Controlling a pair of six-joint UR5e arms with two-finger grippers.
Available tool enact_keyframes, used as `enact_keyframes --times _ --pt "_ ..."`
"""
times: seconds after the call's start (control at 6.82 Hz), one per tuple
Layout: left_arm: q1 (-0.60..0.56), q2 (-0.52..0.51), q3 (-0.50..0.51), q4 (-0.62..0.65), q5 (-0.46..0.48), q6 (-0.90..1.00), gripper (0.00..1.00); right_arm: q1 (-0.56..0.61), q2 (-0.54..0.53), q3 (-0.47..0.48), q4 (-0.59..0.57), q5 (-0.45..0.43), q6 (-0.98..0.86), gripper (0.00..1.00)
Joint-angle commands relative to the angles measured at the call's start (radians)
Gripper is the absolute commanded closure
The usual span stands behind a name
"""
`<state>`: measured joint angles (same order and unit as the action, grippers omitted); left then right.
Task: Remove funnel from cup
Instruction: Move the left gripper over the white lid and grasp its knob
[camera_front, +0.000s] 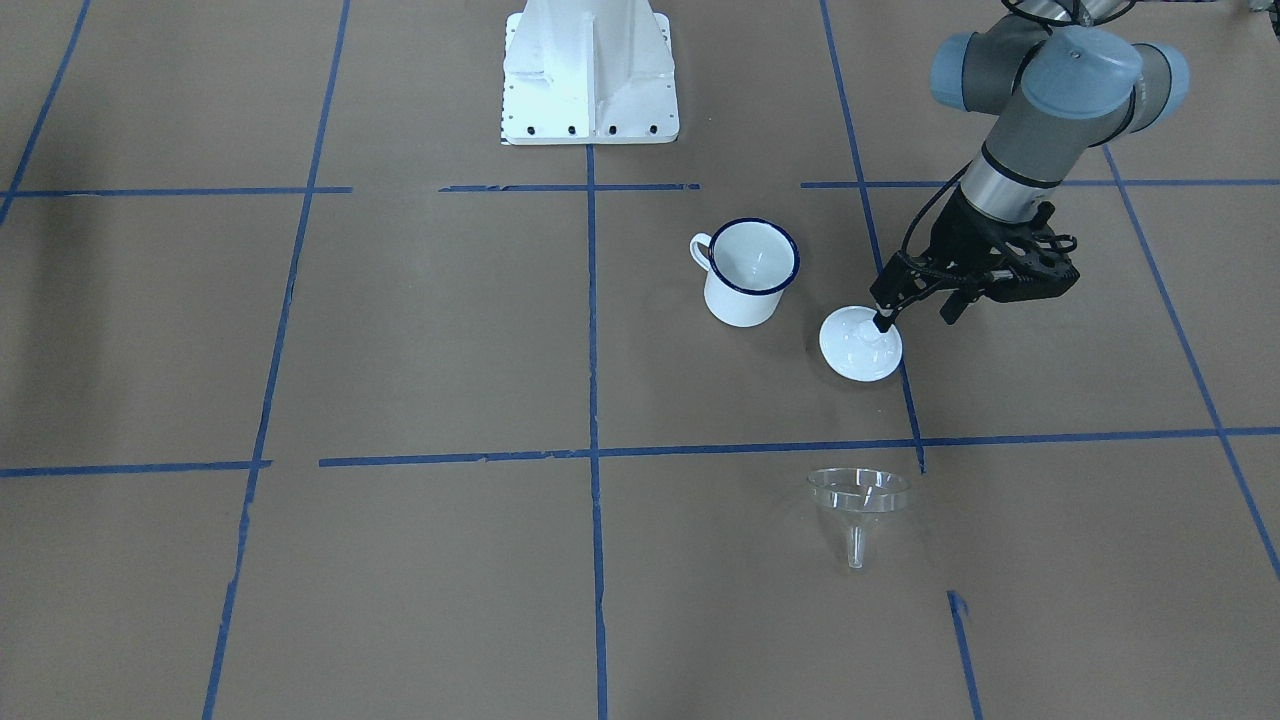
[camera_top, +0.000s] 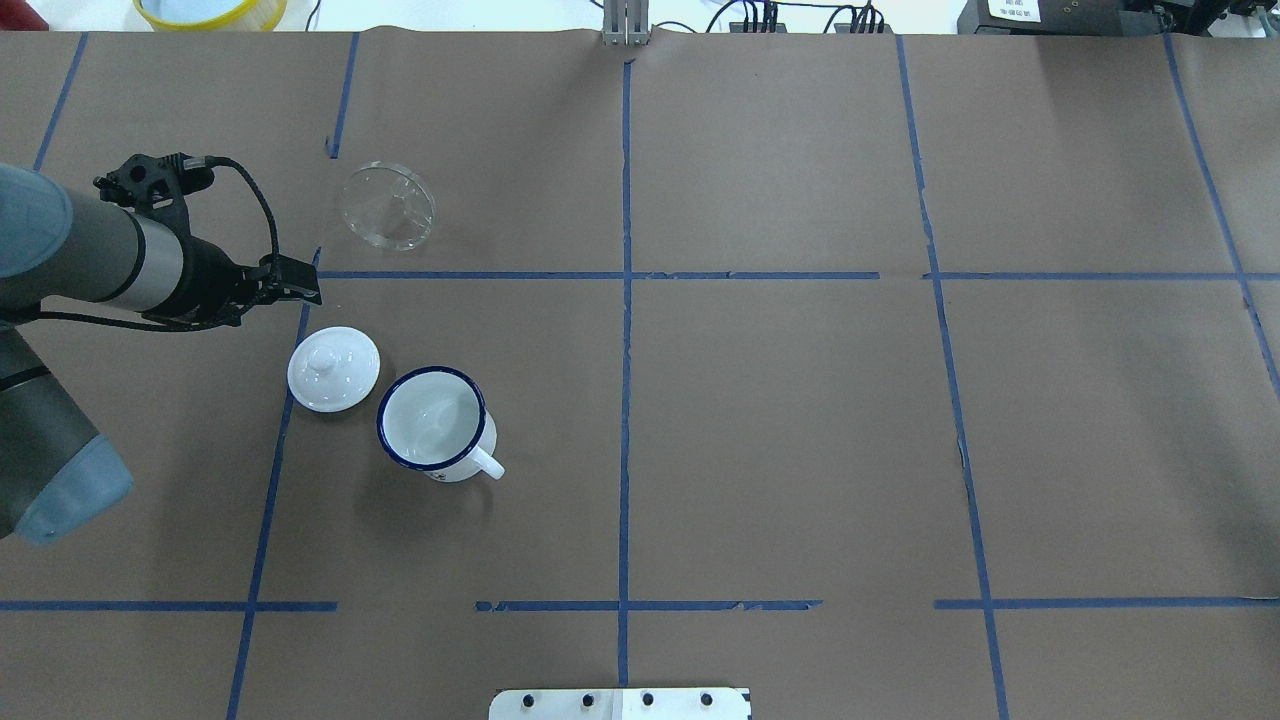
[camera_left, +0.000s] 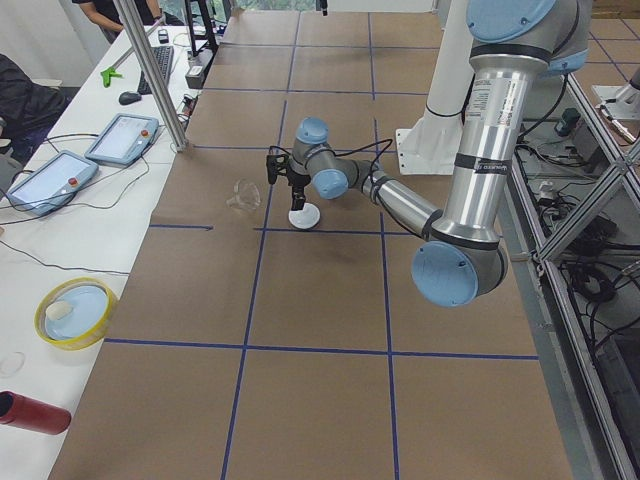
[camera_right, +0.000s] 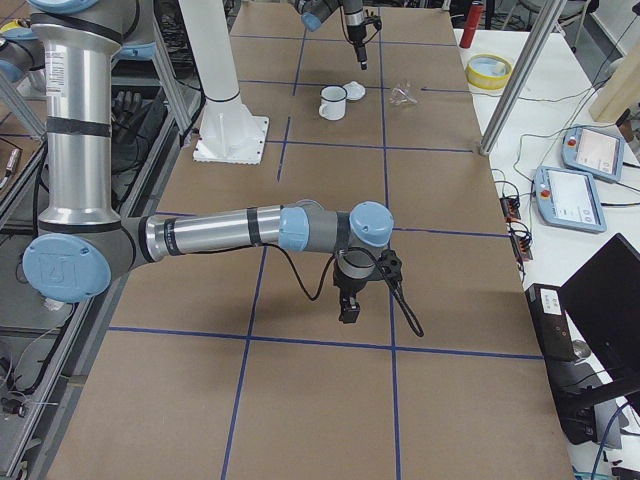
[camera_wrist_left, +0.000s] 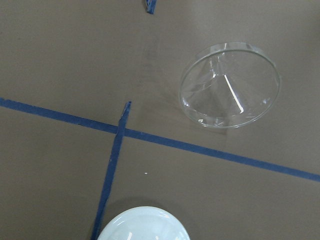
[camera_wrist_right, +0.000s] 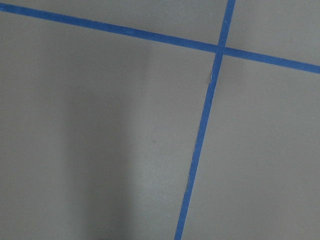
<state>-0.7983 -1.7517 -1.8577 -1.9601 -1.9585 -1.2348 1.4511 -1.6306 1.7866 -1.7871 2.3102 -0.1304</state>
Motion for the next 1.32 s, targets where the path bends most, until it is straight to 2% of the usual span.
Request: enact_keyframes --times 0.0,0.29,0.59,1.17 --pt "0.046 -0.017 0.015 0.082 0.009 0.055 0.0 0.0 0.0 0.001 0.0 0.0 0.0 0.0" --pt "0.121 -0.025 0.028 0.082 0.073 0.049 0.0 0.0 0.0 0.001 0.0 0.0 0.0 0.0" --pt "0.133 -0.077 0.09 0.082 0.073 0.049 0.0 0.0 0.0 0.001 0.0 0.0 0.0 0.0" --pt "0.131 -0.08 0.101 0.084 0.073 0.064 0.19 0.0 0.0 0.001 0.0 0.0 0.0 0.0"
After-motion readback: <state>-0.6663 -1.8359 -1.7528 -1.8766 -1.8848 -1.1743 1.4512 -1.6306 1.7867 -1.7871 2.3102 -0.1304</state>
